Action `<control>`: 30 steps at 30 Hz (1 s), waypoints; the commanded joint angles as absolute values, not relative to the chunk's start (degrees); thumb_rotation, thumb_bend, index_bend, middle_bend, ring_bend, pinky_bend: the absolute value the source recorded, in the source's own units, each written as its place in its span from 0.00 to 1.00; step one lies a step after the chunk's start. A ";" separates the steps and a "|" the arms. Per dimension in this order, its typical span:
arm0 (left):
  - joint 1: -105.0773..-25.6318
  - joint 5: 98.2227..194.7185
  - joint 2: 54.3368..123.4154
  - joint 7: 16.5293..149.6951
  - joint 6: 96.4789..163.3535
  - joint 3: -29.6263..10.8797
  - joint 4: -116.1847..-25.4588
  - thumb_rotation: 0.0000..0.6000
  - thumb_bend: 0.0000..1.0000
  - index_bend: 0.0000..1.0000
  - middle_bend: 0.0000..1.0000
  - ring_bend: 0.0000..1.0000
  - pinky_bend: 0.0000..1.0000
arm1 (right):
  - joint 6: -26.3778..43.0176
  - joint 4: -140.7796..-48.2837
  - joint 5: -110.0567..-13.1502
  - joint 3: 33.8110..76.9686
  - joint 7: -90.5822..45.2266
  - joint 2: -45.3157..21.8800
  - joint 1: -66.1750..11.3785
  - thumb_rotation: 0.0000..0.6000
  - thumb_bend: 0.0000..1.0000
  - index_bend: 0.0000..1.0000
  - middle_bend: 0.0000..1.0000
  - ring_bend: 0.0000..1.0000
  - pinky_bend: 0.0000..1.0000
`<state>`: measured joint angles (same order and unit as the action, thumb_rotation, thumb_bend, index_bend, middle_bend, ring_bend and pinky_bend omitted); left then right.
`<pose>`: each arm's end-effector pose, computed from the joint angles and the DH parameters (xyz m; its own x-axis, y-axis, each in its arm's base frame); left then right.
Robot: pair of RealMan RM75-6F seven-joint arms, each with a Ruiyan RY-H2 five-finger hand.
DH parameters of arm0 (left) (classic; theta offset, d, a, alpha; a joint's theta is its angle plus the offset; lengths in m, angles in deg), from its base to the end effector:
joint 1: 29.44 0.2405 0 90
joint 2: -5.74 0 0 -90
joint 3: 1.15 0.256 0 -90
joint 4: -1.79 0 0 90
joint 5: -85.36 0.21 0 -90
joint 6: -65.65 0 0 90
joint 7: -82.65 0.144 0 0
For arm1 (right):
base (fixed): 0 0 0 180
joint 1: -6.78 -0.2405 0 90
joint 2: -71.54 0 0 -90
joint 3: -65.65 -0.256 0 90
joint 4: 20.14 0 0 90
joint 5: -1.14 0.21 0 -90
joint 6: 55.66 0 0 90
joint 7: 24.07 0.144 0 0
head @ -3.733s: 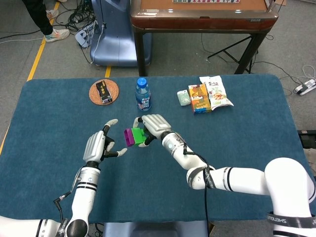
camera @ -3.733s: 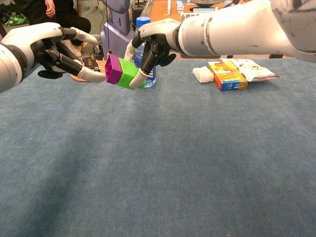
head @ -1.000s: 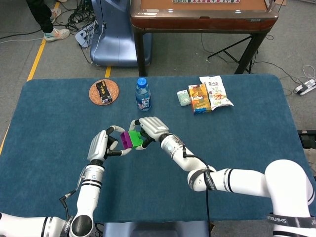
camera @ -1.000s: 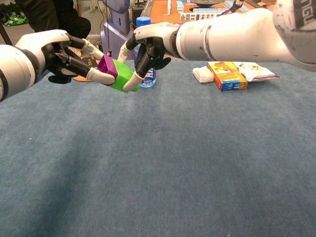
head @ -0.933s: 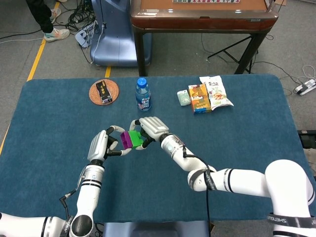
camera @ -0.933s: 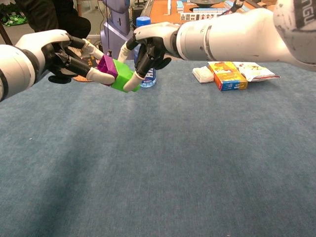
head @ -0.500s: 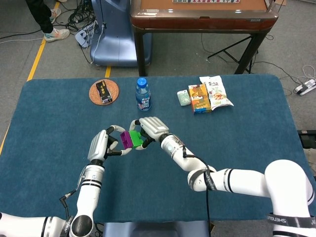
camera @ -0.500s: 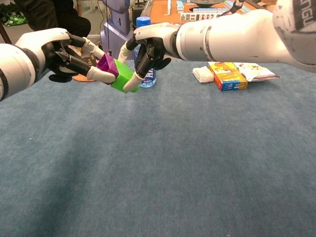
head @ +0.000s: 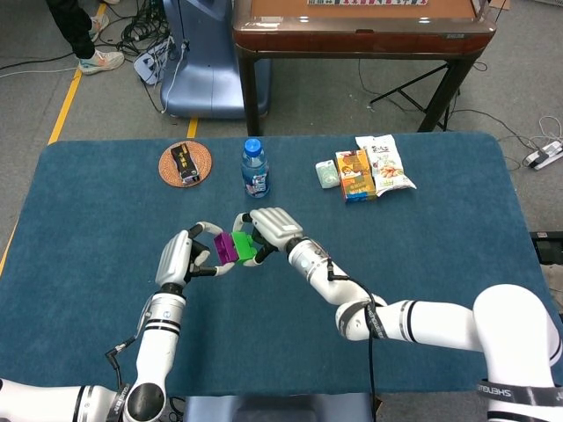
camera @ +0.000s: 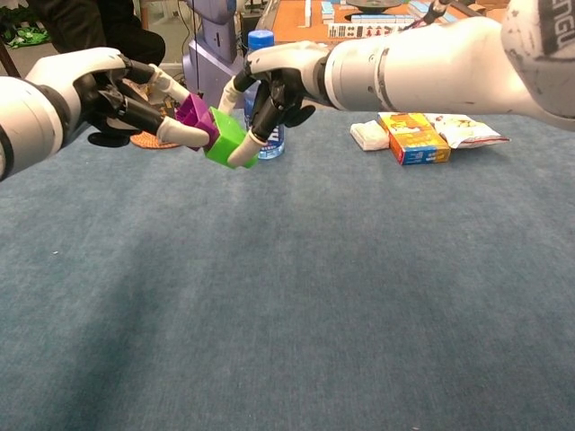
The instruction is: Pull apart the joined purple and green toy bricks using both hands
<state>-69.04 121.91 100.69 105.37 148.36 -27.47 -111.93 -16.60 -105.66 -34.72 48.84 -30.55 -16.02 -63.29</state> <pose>-0.0733 0.3064 0.0270 -0.2864 0.1655 0.9437 0.9567 0.1021 0.2725 0.0086 -0.3928 -0.0304 0.1458 -0.5573 0.8174 -0.9330 -0.3523 -0.0738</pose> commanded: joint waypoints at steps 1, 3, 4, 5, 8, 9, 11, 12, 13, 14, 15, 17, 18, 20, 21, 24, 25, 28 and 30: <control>-68.98 122.07 100.70 105.20 148.48 -27.53 -111.88 1.00 0.00 0.70 1.00 1.00 1.00 | -16.65 -105.65 -34.76 48.87 -30.47 -15.98 -63.21 1.00 0.00 0.56 1.00 1.00 1.00; -68.93 122.18 100.72 105.06 148.56 -27.56 -111.82 1.00 0.00 0.71 1.00 1.00 1.00 | -16.68 -105.64 -34.82 48.93 -30.41 -15.92 -63.12 1.00 0.00 0.56 1.00 1.00 1.00; -68.91 122.18 100.72 105.02 148.55 -27.57 -111.82 1.00 0.00 0.71 1.00 1.00 1.00 | -16.69 -105.65 -34.83 48.95 -30.40 -15.90 -63.09 1.00 0.00 0.56 1.00 1.00 1.00; -68.86 122.18 100.68 104.96 148.56 -27.58 -111.82 1.00 0.00 0.71 1.00 1.00 1.00 | -16.69 -105.65 -34.87 48.99 -30.36 -15.85 -63.01 1.00 0.00 0.56 1.00 1.00 1.00; -68.67 122.20 100.55 104.79 148.55 -27.50 -111.81 1.00 0.00 0.71 1.00 1.00 1.00 | -16.65 -105.78 -34.96 49.18 -30.31 -15.68 -62.77 1.00 0.00 0.56 1.00 1.00 1.00; -68.57 122.20 100.46 104.70 148.56 -27.47 -111.77 1.00 0.00 0.71 1.00 1.00 1.00 | -16.61 -105.84 -35.00 49.29 -30.32 -15.58 -62.64 1.00 0.00 0.56 1.00 1.00 1.00; -68.35 122.19 100.33 104.51 148.53 -27.34 -111.76 1.00 0.00 0.71 1.00 1.00 1.00 | -16.54 -105.93 -34.99 49.49 -30.35 -15.41 -62.43 1.00 0.00 0.56 1.00 1.00 1.00; -68.20 122.20 100.25 104.35 148.49 -27.26 -111.80 1.00 0.00 0.71 1.00 1.00 1.00 | -16.49 -105.97 -34.96 49.60 -30.37 -15.32 -62.32 1.00 0.00 0.56 1.00 1.00 1.00; -68.00 122.24 100.08 104.20 148.42 -27.10 -111.81 1.00 0.00 0.71 1.00 1.00 1.00 | -16.39 -106.01 -34.90 49.81 -30.45 -15.18 -62.15 1.00 0.00 0.56 1.00 1.00 1.00; -67.82 122.28 99.94 104.07 148.37 -26.95 -111.82 1.00 0.00 0.71 1.00 1.00 1.00 | -16.29 -106.09 -34.86 50.01 -30.53 -15.04 -61.98 1.00 0.00 0.56 1.00 1.00 1.00; -67.54 122.34 99.75 103.83 148.28 -26.72 -111.82 1.00 0.00 0.71 1.00 1.00 1.00 | -16.11 -106.25 -34.82 50.41 -30.76 -14.78 -61.72 1.00 0.00 0.56 1.00 1.00 1.00; -67.13 122.43 99.45 103.43 147.91 -26.27 -111.72 1.00 0.00 0.70 1.00 1.00 1.00 | -15.71 -106.48 -34.69 51.42 -31.60 -14.22 -61.31 1.00 0.00 0.56 1.00 1.00 1.00; -66.86 122.42 99.17 103.12 147.30 -25.83 -111.65 1.00 0.00 0.70 1.00 1.00 1.00 | -15.18 -106.61 -34.52 52.42 -32.67 -13.79 -61.07 1.00 0.00 0.56 1.00 1.00 1.00; -66.55 122.11 98.51 103.00 145.94 -24.99 -111.48 1.00 0.00 0.68 1.00 1.00 1.00 | -13.91 -106.64 -33.90 54.26 -35.07 -13.29 -60.87 1.00 0.00 0.56 1.00 1.00 1.00; -66.48 122.09 98.15 102.90 144.77 -24.35 -111.15 1.00 0.00 0.68 1.00 1.00 1.00 | -12.83 -106.50 -33.16 55.62 -37.10 -13.17 -60.87 1.00 0.00 0.56 1.00 1.00 1.00; -66.61 122.01 97.74 103.06 142.43 -22.92 -110.12 1.00 0.00 0.66 1.00 1.00 1.00 | -10.50 -105.90 -30.69 58.53 -42.09 -13.56 -61.12 1.00 0.00 0.56 1.00 1.00 1.00; -66.77 122.02 97.78 103.24 141.68 -22.38 -109.69 1.00 0.00 0.65 1.00 1.00 1.00 | -9.68 -105.54 -29.50 59.62 -44.24 -13.93 -61.32 1.00 0.00 0.56 1.00 1.00 1.00; -67.55 122.43 98.13 104.84 140.53 -20.90 -108.54 1.00 0.00 0.60 1.00 1.00 1.00 | -7.85 -104.37 -27.04 61.56 -48.75 -15.32 -61.69 1.00 0.00 0.55 1.00 1.00 1.00; -68.31 122.40 98.40 106.70 140.23 -20.06 -107.69 1.00 0.00 0.53 1.00 1.00 1.00 | -7.14 -103.50 -25.74 62.21 -50.89 -16.36 -61.77 1.00 0.00 0.49 1.00 1.00 1.00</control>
<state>-67.58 122.31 98.16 105.23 140.74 -20.91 -108.57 -8.81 -104.76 -27.91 60.46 -48.11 -15.00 -61.49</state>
